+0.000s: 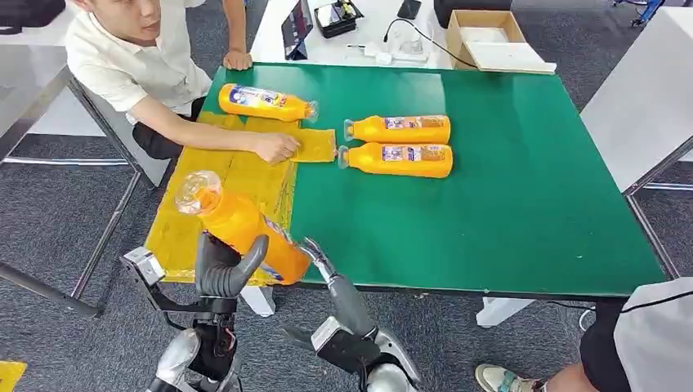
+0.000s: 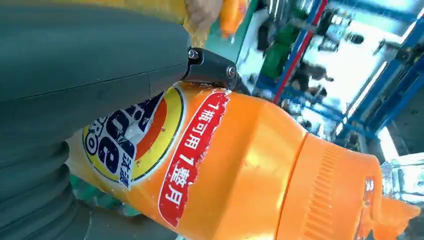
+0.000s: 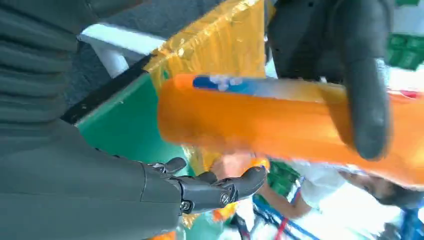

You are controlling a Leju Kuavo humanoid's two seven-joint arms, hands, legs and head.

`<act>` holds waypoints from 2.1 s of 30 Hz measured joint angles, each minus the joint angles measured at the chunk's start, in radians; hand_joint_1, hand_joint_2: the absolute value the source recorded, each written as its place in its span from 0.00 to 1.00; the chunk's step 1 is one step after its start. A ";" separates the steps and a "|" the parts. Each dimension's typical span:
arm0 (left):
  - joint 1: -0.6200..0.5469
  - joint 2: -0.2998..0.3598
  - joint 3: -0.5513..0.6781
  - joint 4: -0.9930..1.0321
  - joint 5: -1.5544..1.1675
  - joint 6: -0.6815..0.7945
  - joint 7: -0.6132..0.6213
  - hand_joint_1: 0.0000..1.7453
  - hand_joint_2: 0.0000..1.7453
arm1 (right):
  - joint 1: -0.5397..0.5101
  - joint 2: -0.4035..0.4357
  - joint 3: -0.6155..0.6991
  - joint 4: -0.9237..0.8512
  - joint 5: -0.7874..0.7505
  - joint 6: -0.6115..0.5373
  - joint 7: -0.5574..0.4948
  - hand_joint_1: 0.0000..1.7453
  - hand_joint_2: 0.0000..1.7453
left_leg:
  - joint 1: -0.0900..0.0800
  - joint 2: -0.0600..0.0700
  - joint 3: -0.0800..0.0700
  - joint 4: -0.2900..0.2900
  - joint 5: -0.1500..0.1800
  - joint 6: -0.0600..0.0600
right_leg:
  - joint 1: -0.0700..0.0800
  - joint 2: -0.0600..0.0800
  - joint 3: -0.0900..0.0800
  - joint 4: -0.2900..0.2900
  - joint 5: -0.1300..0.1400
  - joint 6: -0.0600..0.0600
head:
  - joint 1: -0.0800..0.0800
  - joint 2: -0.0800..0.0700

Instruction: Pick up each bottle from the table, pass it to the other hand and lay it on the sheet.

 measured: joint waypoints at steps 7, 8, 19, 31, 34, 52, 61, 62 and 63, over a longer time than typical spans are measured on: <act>-0.067 0.006 0.065 0.038 -0.335 0.315 -0.049 1.00 1.00 | 0.086 -0.025 0.005 -0.077 -0.008 -0.065 -0.052 0.00 0.00 | 0.000 0.000 0.000 0.000 0.000 0.000 | 0.000 0.000 0.000 0.000 0.000 0.000 | -0.001 0.000; -0.089 0.008 0.068 0.060 -0.436 0.381 -0.047 1.00 1.00 | 0.093 -0.025 0.005 -0.086 -0.010 -0.078 -0.053 0.00 0.00 | 0.000 0.000 0.000 0.000 0.000 0.000 | 0.000 0.000 0.000 0.000 0.000 0.000 | 0.000 0.000; -0.322 0.037 0.071 0.432 -0.989 0.454 0.100 1.00 1.00 | 0.104 -0.022 -0.003 -0.107 -0.039 -0.054 -0.071 0.00 0.00 | 0.000 -0.002 0.000 0.000 0.001 0.000 | 0.000 -0.001 0.000 0.000 0.001 0.000 | 0.000 0.000; -0.590 0.063 0.008 0.992 -1.283 0.279 0.266 1.00 1.00 | 0.083 -0.011 0.023 -0.091 -0.075 0.005 -0.100 0.00 0.00 | 0.000 0.000 0.000 0.000 0.002 -0.001 | 0.000 0.000 0.000 0.001 0.001 0.000 | 0.000 0.000; -0.637 0.071 -0.027 1.067 -1.342 0.204 0.323 1.00 1.00 | 0.078 -0.011 0.030 -0.079 -0.082 0.004 -0.105 0.00 0.00 | 0.000 0.000 0.000 0.000 0.001 -0.001 | 0.000 0.000 0.000 0.001 0.001 0.000 | 0.000 0.000; -0.719 0.079 -0.114 1.184 -1.382 0.062 0.399 0.00 1.00 | 0.075 -0.011 0.031 -0.043 -0.091 -0.017 -0.115 0.00 0.00 | 0.000 0.000 0.002 0.000 0.002 -0.002 | 0.000 0.000 0.002 0.002 0.001 0.000 | 0.000 0.000; -0.732 0.024 0.040 1.181 -1.076 -0.071 0.277 0.00 1.00 | 0.064 -0.004 0.031 -0.011 -0.079 -0.067 -0.122 0.00 0.00 | 0.000 -0.004 0.004 0.000 0.002 -0.001 | 0.000 -0.003 0.005 0.002 0.000 0.000 | 0.000 0.000; -0.731 0.016 0.061 1.178 -1.033 -0.092 0.255 0.00 1.00 | 0.063 -0.002 0.031 -0.005 -0.079 -0.072 -0.124 0.00 1.00 | 0.000 -0.004 0.004 0.000 0.002 -0.001 | 0.000 -0.003 0.005 0.002 0.000 0.000 | 0.000 0.000; -0.729 0.003 0.088 1.174 -0.983 -0.112 0.233 0.00 1.00 | 0.060 -0.001 0.031 0.002 -0.079 -0.078 -0.127 0.00 1.00 | 0.000 -0.004 0.004 0.000 0.002 -0.001 | 0.000 -0.003 0.005 0.002 0.000 0.000 | 0.000 0.000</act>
